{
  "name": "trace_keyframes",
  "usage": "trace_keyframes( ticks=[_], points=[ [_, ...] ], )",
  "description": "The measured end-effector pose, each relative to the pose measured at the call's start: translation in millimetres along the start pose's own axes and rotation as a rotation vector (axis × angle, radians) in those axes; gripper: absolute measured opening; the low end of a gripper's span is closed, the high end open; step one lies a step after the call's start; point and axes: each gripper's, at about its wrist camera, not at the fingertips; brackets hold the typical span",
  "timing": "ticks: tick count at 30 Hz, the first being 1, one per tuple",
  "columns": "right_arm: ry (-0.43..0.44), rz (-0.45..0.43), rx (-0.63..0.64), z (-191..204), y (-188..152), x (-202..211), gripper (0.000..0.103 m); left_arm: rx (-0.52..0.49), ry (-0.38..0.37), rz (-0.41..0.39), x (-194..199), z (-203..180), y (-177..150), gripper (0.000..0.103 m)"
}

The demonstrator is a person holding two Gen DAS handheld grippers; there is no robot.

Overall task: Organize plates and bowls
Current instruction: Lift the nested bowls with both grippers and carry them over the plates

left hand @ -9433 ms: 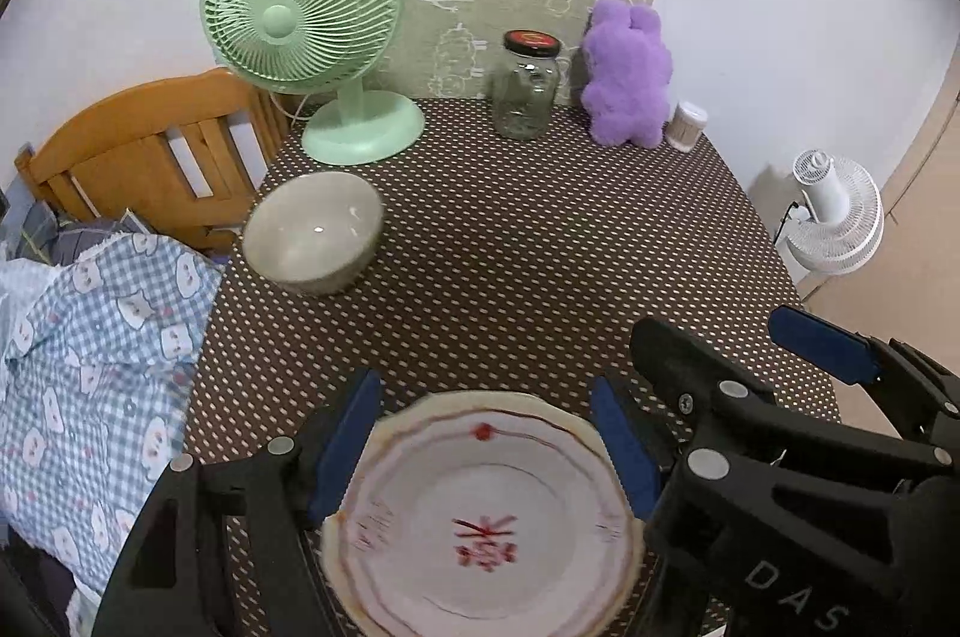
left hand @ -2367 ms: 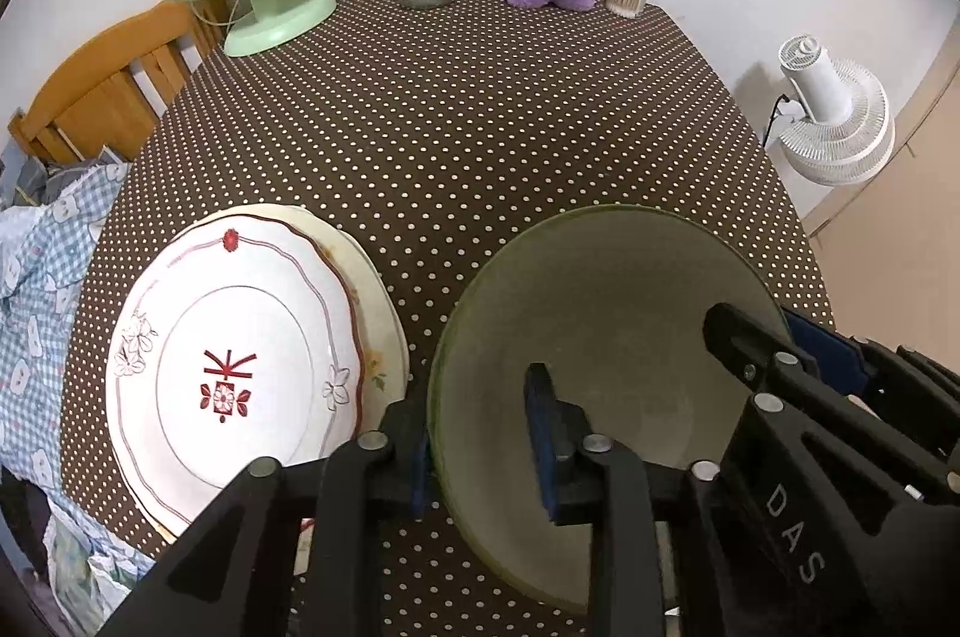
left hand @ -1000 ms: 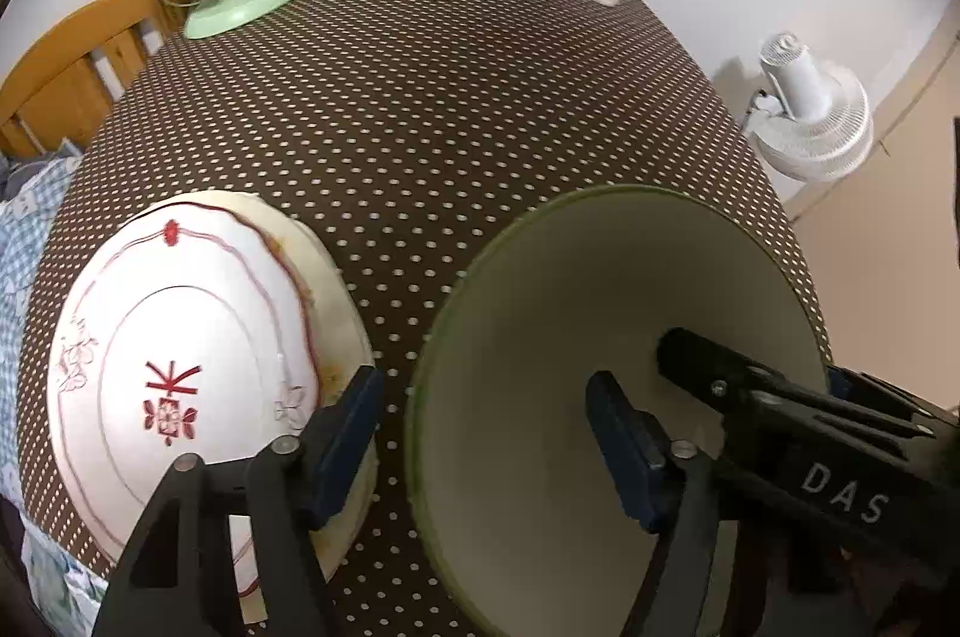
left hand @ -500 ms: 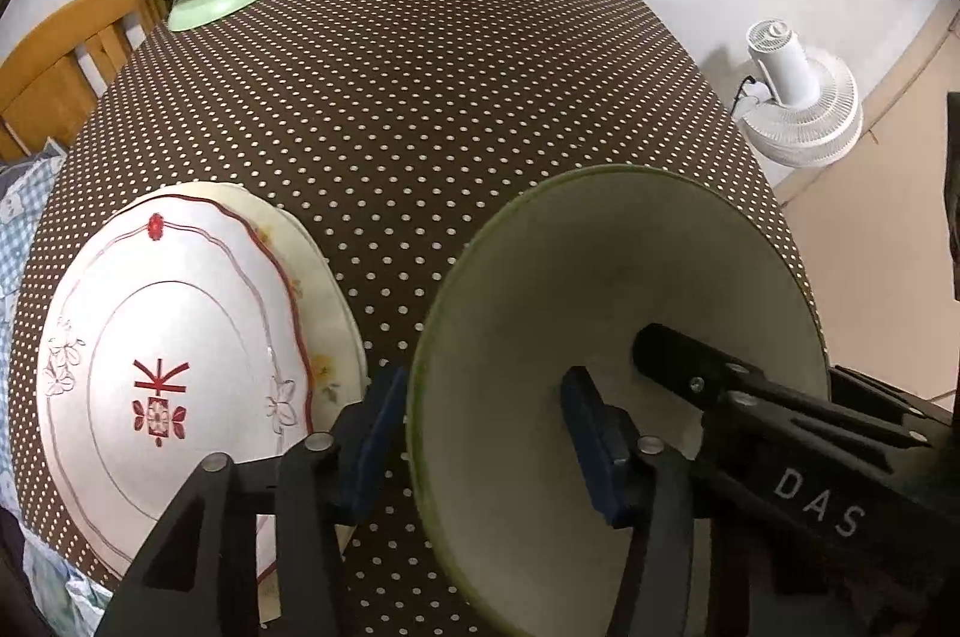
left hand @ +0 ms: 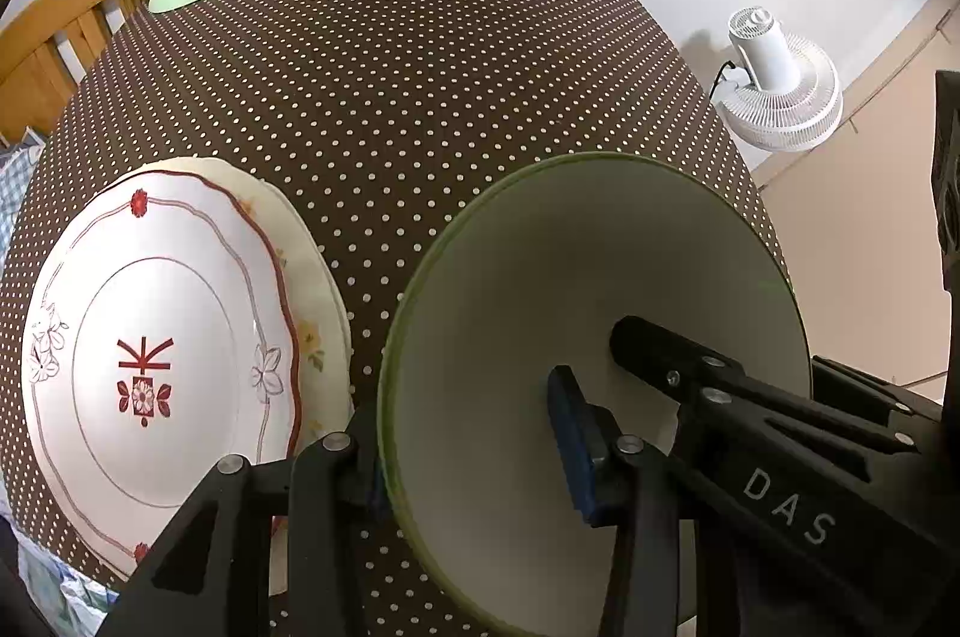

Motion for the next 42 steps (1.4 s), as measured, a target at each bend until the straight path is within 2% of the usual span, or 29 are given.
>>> trace_keyframes(
  ticks=[7, 17, 29, 42],
  points=[
    [0.011, 0.027, -0.031, -2, -7, 2, 0.043, -0.013, 0.016, -0.004, 11, -2, -10, 0.042],
    [0.026, -0.009, 0.01, 7, -7, 30, 0.044, 0.007, 0.033, -0.041, 39, -2, -8, 0.042],
    [0.032, -0.051, 0.048, 39, -4, 60, 0.043, 0.016, 0.043, -0.073, 70, 14, -2, 0.042],
    [0.032, -0.076, 0.054, 86, -6, 66, 0.043, 0.007, 0.044, -0.095, 89, 52, 3, 0.042]
  ],
)
Point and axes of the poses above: each gripper's, at about its wrist camera, not at the fingertips, and x roughly against the way its jaws point, z to its left, y to its top, and after that the axes turned 7 degrees about -x, right-handed
